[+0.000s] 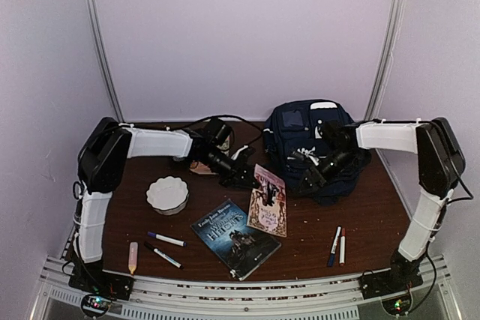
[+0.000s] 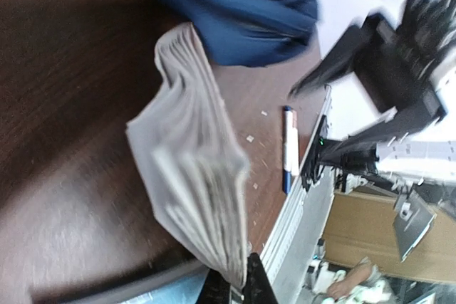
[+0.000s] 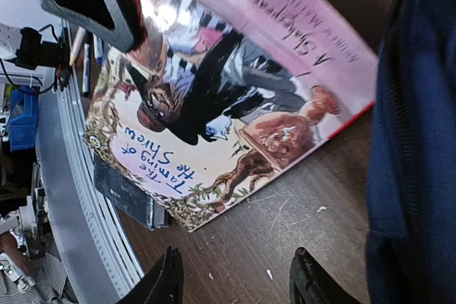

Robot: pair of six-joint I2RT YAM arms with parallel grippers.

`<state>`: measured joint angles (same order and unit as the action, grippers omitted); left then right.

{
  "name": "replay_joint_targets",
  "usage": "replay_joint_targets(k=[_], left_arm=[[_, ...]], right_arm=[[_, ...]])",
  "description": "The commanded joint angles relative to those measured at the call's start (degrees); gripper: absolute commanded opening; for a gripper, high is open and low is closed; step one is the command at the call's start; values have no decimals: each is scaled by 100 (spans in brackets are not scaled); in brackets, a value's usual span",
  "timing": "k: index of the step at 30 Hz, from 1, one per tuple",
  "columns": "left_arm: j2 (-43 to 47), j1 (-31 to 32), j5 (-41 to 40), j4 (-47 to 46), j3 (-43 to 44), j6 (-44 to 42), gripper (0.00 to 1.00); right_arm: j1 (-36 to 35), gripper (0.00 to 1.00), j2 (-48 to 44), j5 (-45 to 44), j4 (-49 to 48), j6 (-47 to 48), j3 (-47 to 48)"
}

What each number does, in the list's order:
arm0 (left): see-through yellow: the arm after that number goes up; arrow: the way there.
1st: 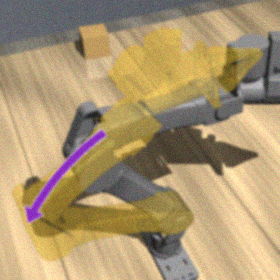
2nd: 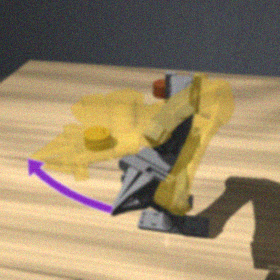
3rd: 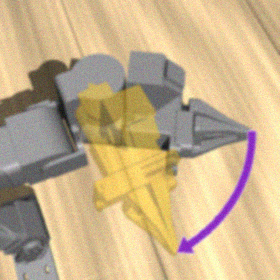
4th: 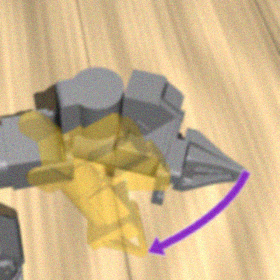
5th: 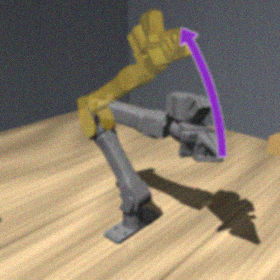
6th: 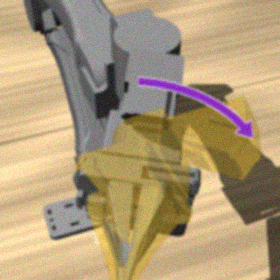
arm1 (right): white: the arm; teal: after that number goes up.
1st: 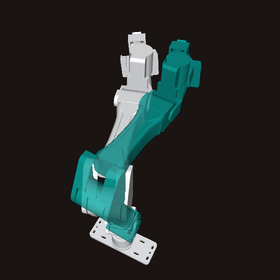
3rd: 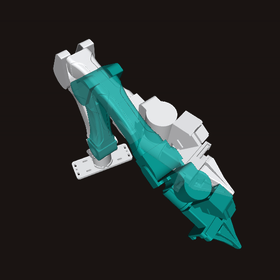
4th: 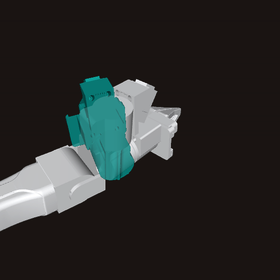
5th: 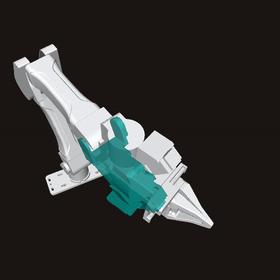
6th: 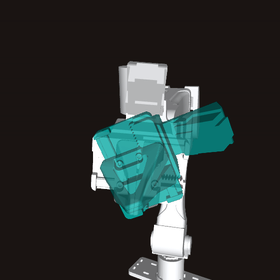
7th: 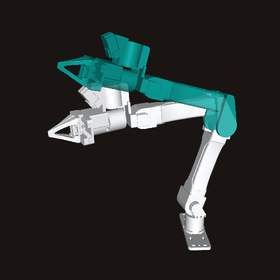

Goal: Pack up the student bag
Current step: Pass from the left arm to the right

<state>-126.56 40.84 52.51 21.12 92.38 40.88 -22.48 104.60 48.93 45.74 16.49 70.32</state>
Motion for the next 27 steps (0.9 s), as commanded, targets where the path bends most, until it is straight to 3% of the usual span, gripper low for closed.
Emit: replay_joint_targets(k=[1,10,20,24,27], left_arm=[[702,-47,-18,614,333,-1307,0],[1222,-50,-383,1133,887,-2138,0],[1176,-58,-203,-725,736,-1283,0],[955,-66,94,-1783,790,-586,0],[825,-66,139,-2094,902,-381,0]], right_arm=[[257,55,-769,369,314,295,424],[564,62,-734,979,-100,-115,629],[516,65,-658,1803,-1105,-615,579],[464,58,-659,1919,-1474,-876,315],[465,45,-719,2085,-1620,-945,208]])
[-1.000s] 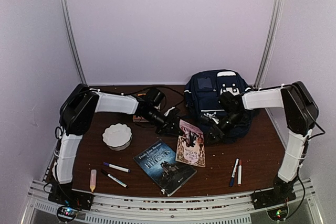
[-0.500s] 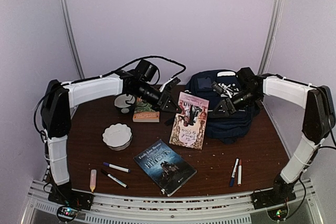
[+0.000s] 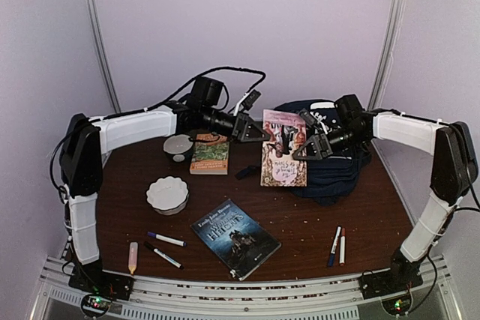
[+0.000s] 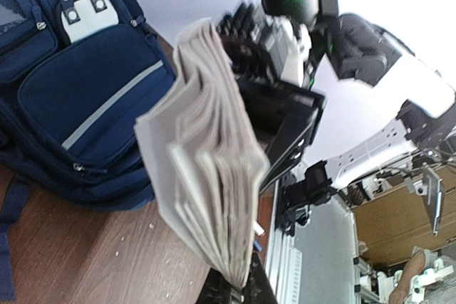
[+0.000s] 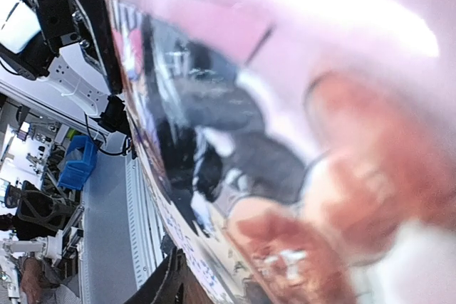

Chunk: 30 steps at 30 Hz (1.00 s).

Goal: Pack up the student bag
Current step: Pass from the left arm to the right, then pass from the right arm to the left

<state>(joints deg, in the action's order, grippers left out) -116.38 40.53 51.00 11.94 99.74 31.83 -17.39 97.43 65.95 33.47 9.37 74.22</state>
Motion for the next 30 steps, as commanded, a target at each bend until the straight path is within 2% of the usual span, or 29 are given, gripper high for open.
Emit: replay_joint_targets(k=[1,7,8,10,12,14,17,19,21,28,30], left_arm=[[-250,-32,272,-1139,239,521,0],[-495,-33,62,-1022,392,533,0],[-508,-36,-25,-1033,364,534,6],[-526,-37,-171,-1229,231,673,31],[-548,-37,-212,-1569,54,907,45],[-560,-26,-197,-1891,-117,1094,52],[-568,4,-189,-2118,-263,1233,56],[-575,24,-122,-2257,-309,1288,56],[-570,27,-43,-2374,-336,1349,51],[-671,26,240,-2819,-381,1673,13],[-677,30,276,-2945,-414,1774,2]], right_arm=[[-39,40,-35,420,-425,-250,-210],[-19,5,-312,610,-1043,-711,-459],[-11,2,-326,640,-1103,-804,-460],[17,0,-351,666,-1239,-974,-456],[60,0,-400,680,-1495,-1215,-489],[100,0,-453,679,-1778,-1459,-511],[145,0,-491,677,-2269,-1917,-553],[163,0,-491,651,-2528,-2135,-567],[172,1,-444,607,-2595,-2203,-524],[181,4,-290,477,-2601,-2294,-461],[183,12,-298,413,-2532,-2254,-456]])
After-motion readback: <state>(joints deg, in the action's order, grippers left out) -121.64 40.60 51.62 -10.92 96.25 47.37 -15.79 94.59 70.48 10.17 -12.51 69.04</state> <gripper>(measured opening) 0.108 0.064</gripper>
